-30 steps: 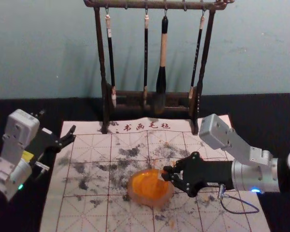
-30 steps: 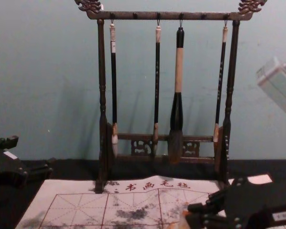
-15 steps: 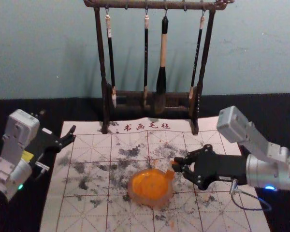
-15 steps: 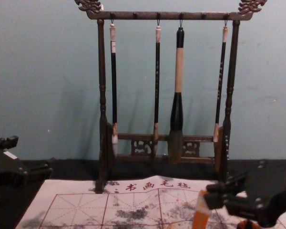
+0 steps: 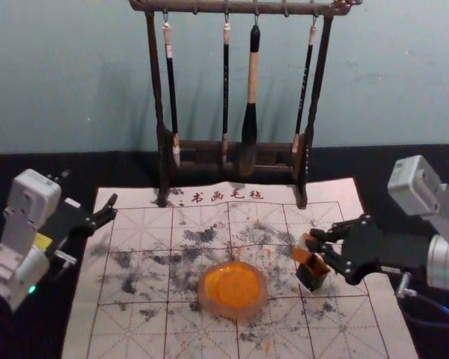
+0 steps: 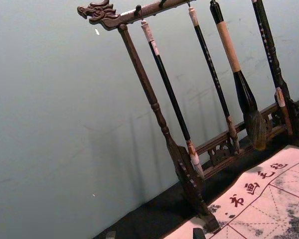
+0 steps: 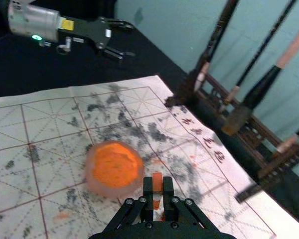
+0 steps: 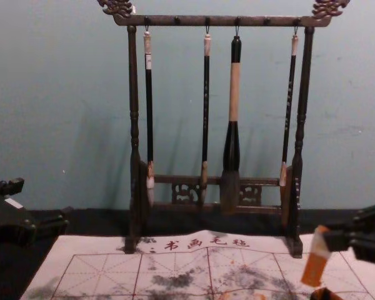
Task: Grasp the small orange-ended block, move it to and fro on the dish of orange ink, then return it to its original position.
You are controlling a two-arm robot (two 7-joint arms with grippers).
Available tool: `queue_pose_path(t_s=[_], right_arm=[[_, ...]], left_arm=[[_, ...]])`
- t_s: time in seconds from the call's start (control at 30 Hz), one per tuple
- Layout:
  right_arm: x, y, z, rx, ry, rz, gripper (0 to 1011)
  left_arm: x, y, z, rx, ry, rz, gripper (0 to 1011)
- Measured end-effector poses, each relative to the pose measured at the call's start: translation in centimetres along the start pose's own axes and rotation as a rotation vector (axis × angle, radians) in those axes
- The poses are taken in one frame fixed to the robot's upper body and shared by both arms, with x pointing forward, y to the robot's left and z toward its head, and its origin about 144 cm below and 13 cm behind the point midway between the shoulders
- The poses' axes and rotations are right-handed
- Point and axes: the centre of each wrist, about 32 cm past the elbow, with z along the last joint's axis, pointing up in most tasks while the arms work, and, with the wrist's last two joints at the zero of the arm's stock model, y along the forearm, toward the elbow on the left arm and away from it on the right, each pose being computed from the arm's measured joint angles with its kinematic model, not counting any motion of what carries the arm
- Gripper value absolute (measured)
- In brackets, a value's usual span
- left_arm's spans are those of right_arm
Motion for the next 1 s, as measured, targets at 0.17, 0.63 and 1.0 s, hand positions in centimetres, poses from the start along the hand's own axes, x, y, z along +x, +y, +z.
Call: queue_pose_path(t_s=[0.17,0.63,1.0], right_arm=[[0.2,-0.9,-0.5,-0.004,0.016,-0.03,82],[0.2,-1.6,-1.6,-0.02,0.05,-0.058,82],[0.3,-1.5,-2.1,-0.029,0.069,-0.056,81]], left_arm=[[0.0,0.0,0.0,0.0,0.0,0.0,1001],[0.0,0.0,0.0,0.0,0.0,0.0,1001],[0.0,0.0,0.0,0.0,0.0,0.0,1001]])
